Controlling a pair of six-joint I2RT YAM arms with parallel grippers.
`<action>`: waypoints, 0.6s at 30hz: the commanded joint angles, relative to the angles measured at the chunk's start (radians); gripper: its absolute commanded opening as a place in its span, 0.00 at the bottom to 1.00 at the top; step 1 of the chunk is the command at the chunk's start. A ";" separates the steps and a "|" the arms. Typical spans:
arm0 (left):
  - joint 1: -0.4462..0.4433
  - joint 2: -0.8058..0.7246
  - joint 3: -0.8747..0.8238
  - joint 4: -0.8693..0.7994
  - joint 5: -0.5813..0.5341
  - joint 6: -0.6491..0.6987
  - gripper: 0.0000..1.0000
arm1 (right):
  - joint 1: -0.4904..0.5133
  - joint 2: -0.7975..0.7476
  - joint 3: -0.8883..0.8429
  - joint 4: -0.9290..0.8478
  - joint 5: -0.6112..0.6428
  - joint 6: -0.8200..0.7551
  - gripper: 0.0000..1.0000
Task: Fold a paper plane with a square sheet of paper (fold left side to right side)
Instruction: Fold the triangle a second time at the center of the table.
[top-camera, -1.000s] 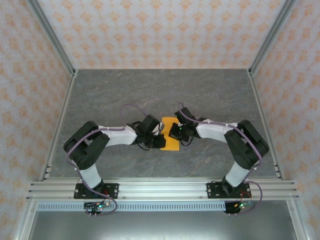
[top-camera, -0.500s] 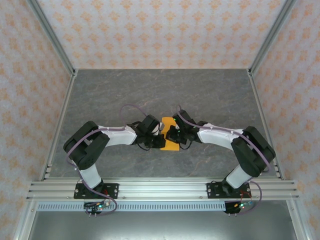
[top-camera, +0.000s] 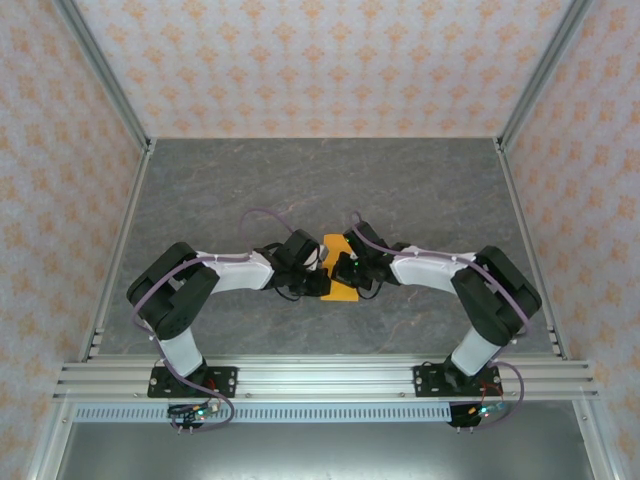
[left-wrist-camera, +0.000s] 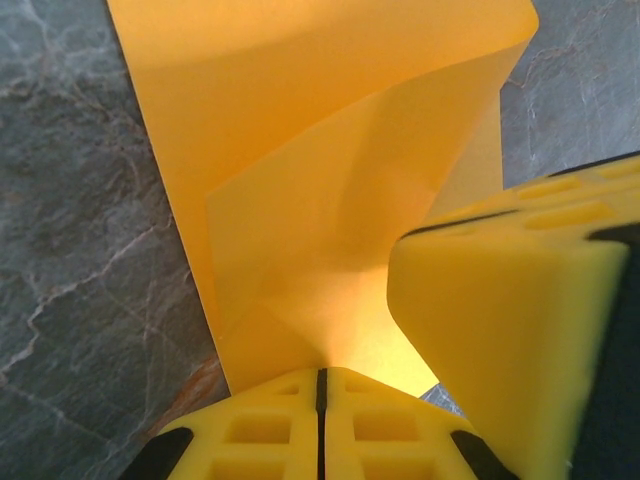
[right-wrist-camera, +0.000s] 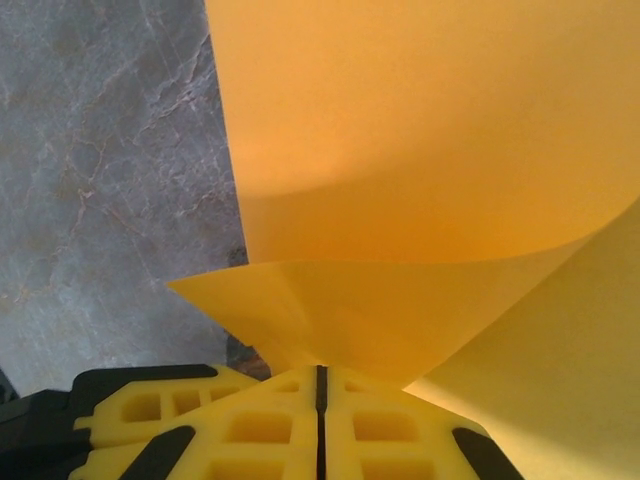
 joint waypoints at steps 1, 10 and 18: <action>0.000 0.031 -0.023 -0.048 -0.066 0.021 0.07 | 0.008 0.043 -0.007 0.014 0.025 0.006 0.08; 0.001 0.036 -0.024 -0.053 -0.072 0.021 0.07 | 0.006 0.072 0.011 -0.058 0.096 -0.043 0.08; 0.000 0.043 -0.030 -0.063 -0.085 0.019 0.07 | -0.023 0.049 0.016 -0.092 0.128 -0.100 0.08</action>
